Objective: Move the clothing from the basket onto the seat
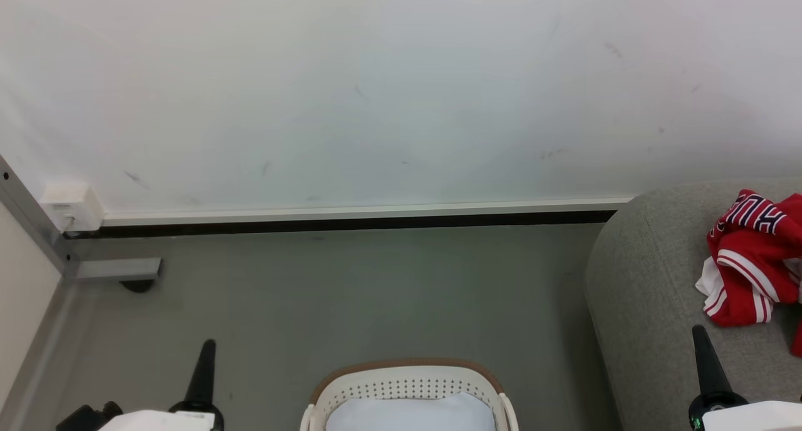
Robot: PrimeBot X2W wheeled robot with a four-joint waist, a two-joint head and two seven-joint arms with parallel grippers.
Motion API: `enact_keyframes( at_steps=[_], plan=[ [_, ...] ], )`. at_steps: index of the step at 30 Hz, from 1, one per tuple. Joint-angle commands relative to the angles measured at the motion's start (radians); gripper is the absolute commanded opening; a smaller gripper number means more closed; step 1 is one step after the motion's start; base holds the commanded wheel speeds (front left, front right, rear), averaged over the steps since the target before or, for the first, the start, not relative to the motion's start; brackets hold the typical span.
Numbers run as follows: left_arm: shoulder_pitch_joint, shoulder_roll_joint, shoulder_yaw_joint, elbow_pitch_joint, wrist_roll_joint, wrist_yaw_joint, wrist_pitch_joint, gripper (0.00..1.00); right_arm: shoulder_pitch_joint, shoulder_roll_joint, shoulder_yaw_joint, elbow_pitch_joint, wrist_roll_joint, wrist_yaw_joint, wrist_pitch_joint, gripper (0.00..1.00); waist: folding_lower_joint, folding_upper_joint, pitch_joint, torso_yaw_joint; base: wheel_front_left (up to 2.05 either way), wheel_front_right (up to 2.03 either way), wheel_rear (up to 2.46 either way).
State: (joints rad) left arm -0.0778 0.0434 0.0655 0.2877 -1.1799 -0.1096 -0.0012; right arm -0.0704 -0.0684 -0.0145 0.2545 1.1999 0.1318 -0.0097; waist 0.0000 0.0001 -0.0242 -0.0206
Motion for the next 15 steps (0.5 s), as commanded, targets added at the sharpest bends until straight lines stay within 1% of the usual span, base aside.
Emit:
enact_keyframes(
  at_steps=[1, 15],
  plan=[
    [-0.022, 0.008, 0.008, -0.012, -0.033, -0.007, 0.007, 0.00, -0.022, -0.004, -0.011, -0.013, 0.033, -0.001, 0.006, 0.00, 0.0000, -0.0001, 0.001, 0.001, 0.00, 0.00, 0.00],
    [-0.026, 0.009, 0.021, -0.023, -0.155, -0.012, 0.041, 0.00, -0.029, 0.001, -0.037, -0.014, 0.152, -0.001, 0.041, 0.00, 0.0000, -0.0001, 0.008, 0.006, 0.00, 0.00, 0.00]
  ],
)
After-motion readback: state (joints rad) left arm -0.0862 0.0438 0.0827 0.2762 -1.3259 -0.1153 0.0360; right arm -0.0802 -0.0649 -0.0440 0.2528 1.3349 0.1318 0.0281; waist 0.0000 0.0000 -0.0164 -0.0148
